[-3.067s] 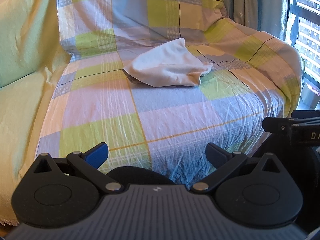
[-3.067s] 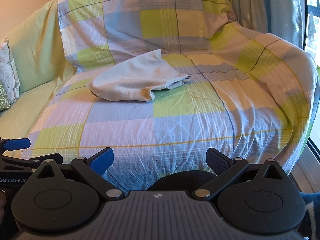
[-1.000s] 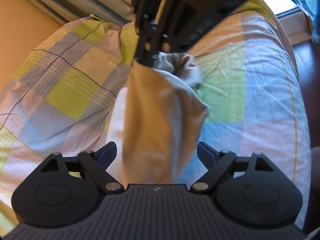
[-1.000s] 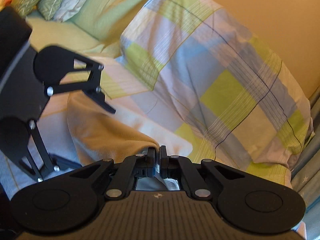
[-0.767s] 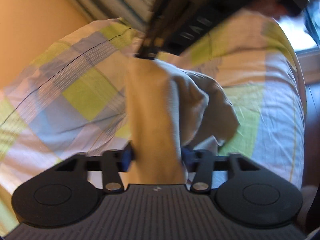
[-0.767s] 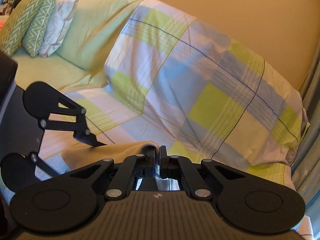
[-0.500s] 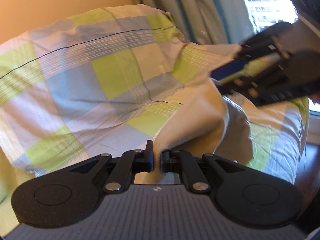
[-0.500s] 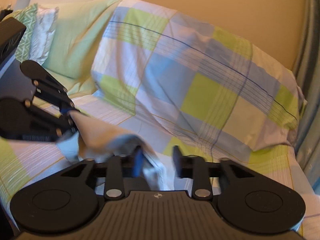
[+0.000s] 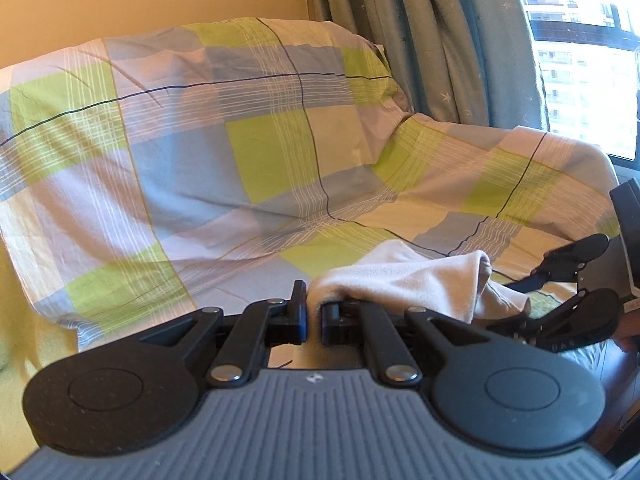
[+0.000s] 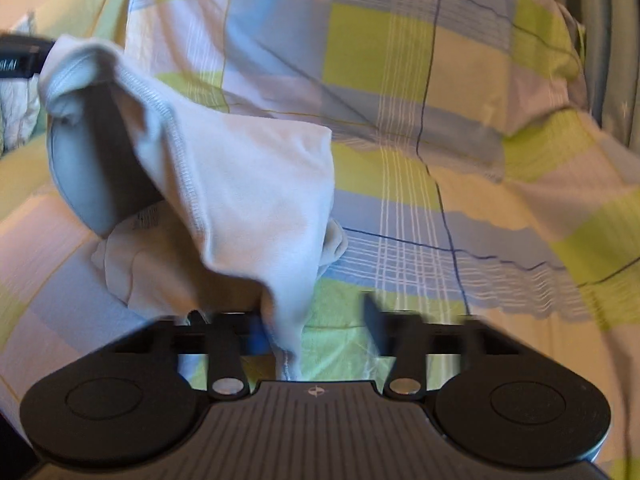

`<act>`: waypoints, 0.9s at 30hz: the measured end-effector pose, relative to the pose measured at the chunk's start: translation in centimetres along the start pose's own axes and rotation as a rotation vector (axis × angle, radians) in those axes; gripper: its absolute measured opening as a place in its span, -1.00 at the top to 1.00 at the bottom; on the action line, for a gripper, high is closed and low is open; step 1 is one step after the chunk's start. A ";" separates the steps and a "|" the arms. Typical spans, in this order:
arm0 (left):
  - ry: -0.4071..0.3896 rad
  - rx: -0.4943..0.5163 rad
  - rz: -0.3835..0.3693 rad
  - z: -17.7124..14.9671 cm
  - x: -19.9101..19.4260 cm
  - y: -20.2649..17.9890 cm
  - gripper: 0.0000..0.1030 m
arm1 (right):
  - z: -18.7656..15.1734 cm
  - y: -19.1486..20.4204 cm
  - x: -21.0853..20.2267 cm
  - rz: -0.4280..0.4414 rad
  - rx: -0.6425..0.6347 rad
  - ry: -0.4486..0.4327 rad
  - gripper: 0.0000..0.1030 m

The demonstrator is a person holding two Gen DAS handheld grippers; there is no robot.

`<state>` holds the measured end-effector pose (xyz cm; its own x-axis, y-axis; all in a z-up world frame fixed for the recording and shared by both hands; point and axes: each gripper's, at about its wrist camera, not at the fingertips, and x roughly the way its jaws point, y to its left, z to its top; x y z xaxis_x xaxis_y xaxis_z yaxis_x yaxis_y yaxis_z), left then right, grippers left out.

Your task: Fold clothes

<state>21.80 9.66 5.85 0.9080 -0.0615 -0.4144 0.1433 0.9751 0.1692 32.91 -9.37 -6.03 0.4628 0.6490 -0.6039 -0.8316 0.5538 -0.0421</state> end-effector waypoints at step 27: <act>-0.044 -0.313 -0.301 2.1 -16.3 -1.9 0.91 | 18.2 7.4 -14.2 -0.304 -0.655 -0.266 0.98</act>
<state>7.54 8.37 14.14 0.8610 -0.3549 -0.3642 0.2837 0.9296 -0.2352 25.75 -4.99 16.73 0.6893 0.6672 -0.2823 -0.6298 0.3592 -0.6887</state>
